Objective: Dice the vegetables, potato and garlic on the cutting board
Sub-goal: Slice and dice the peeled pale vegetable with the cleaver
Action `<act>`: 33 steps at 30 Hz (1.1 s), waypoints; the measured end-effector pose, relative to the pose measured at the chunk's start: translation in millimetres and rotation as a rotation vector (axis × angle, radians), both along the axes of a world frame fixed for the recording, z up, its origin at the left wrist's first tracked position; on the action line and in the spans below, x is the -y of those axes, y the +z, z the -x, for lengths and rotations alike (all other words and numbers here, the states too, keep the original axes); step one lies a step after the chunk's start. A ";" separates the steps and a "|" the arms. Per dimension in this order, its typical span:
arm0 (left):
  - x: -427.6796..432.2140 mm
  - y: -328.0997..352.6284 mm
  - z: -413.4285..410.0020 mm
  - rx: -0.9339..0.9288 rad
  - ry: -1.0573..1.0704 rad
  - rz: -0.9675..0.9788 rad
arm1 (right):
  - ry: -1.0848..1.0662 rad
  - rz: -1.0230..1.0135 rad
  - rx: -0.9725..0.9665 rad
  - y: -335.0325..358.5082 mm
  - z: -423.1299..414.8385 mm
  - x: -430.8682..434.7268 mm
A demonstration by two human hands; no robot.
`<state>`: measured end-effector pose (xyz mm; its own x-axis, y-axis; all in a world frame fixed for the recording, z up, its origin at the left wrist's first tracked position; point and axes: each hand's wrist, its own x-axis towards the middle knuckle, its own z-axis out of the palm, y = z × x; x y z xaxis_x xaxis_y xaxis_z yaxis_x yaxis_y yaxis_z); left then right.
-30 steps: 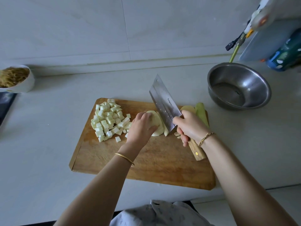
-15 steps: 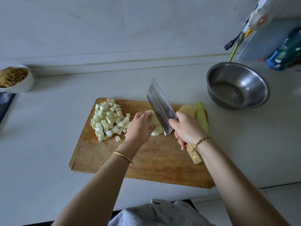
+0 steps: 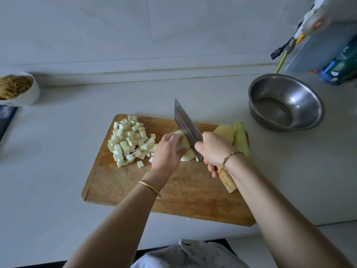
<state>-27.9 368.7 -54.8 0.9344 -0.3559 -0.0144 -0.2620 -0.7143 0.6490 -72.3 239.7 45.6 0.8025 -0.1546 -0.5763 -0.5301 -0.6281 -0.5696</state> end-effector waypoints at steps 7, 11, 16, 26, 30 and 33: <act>0.8 -2.0 0.8 0.006 0.019 -0.003 | -0.009 0.097 0.050 -45.6 5.6 -4.1; 0.2 -1.8 -0.3 -0.005 0.010 -0.003 | -0.045 0.163 0.130 -68.1 10.7 -5.9; -2.1 -1.0 -1.7 -0.028 -0.001 0.001 | -0.077 0.053 0.188 -68.3 15.5 -3.4; -2.7 -0.7 -1.6 -0.059 0.002 -0.003 | -0.140 -0.151 0.161 -45.1 17.1 16.6; -2.6 -0.7 -0.8 -0.056 0.004 -0.008 | -0.135 -0.140 0.154 -49.0 13.8 15.8; -2.5 0.0 -1.2 -0.060 0.002 -0.007 | -0.117 -0.071 0.216 -61.0 14.8 6.9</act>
<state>-26.7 371.2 -54.7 0.9324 -0.3539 -0.0728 -0.2217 -0.7196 0.6580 -87.1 232.8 -15.3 0.8872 -0.2185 -0.4063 -0.4579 -0.5243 -0.7179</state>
